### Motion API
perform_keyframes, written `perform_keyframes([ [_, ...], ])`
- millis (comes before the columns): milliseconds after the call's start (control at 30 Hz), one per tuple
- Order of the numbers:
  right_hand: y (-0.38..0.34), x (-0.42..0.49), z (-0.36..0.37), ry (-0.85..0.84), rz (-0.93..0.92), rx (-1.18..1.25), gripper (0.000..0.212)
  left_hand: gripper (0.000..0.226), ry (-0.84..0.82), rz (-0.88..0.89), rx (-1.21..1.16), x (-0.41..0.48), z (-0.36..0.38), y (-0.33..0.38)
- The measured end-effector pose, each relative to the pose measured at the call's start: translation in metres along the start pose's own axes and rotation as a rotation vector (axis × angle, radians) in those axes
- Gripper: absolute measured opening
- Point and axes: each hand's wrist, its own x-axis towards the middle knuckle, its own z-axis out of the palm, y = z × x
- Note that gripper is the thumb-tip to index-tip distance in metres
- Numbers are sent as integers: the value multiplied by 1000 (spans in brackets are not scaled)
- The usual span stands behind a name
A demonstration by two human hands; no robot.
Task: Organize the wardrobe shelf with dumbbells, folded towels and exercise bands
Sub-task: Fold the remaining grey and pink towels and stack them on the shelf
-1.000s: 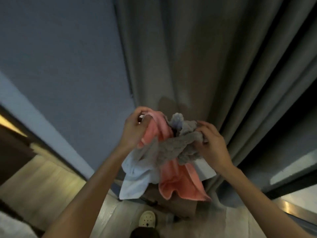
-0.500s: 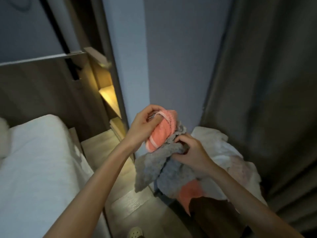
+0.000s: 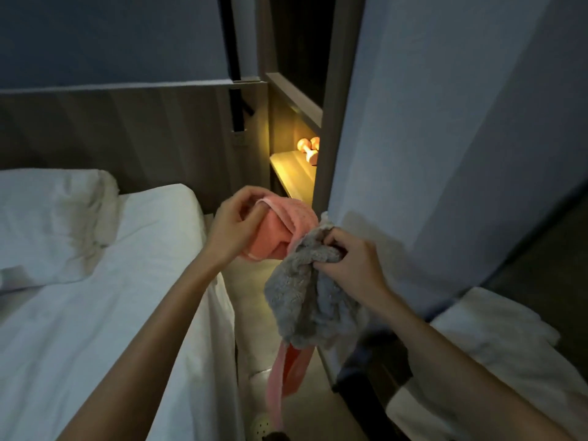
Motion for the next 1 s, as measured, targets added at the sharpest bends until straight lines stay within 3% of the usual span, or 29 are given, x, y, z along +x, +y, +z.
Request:
perform_keyframes([
  [200, 4, 113, 56, 110, -10, -71, 29, 22, -46, -118, 76, 71, -45, -86],
  [400, 12, 210, 92, 156, 36, -91, 18, 71, -311, -218, -7, 118, -57, -151],
  [500, 27, 251, 114, 143, 89, -41, 15, 79, -448, -252, 139, 138, -47, -187],
  [633, 52, 299, 145, 134, 141, 65, 23, 49, -349, -268, 106, 166, -31, -237],
  [833, 104, 379, 178, 163, 238, 164, 20, 67, -317, -324, -11, 226, -12, -313],
  [1000, 136, 438, 195, 168, 294, 179, 20, 39, -334, -425, -76, 283, -1, -352],
])
